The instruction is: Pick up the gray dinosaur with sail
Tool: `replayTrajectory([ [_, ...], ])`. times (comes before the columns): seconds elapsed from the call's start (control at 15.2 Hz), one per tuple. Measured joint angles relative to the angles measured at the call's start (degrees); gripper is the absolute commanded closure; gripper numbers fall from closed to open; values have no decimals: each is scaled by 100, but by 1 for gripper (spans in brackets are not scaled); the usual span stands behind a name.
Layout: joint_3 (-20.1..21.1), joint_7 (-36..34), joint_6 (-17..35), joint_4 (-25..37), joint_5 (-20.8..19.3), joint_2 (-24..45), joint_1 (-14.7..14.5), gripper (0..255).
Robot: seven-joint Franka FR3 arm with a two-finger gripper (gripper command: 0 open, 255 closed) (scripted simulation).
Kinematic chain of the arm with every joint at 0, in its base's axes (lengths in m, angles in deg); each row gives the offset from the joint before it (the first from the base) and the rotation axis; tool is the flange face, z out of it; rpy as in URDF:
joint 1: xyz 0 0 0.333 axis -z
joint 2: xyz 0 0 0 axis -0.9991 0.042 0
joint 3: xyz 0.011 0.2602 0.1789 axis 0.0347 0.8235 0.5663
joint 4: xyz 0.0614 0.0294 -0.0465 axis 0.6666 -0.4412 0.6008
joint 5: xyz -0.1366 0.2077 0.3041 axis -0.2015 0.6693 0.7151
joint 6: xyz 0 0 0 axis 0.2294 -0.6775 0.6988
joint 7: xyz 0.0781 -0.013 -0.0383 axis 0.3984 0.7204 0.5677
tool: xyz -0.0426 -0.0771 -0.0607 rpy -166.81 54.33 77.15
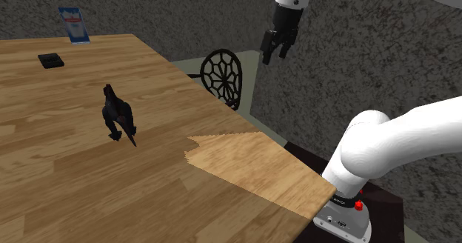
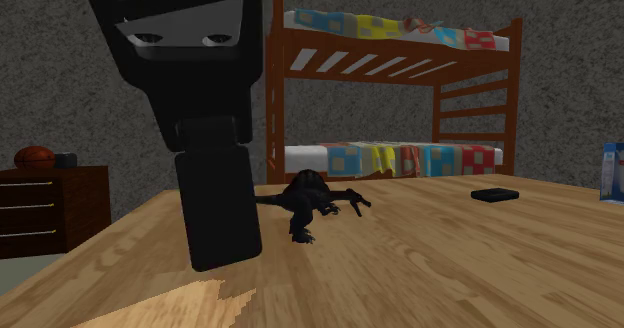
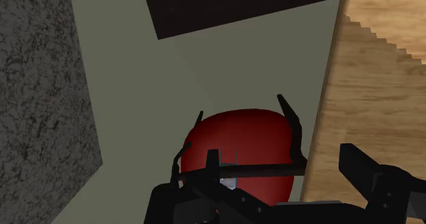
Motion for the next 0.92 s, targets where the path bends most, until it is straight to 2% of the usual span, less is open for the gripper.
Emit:
replayTrajectory([
  [0.26, 228, -279, 94, 39, 154, 161, -75, 0],
  [0.66, 863, -1064, 341, 203, 538, 622, -264, 0],
  [0.92, 1323, -1634, 508, 534, 736, 1132, -366, 0],
])
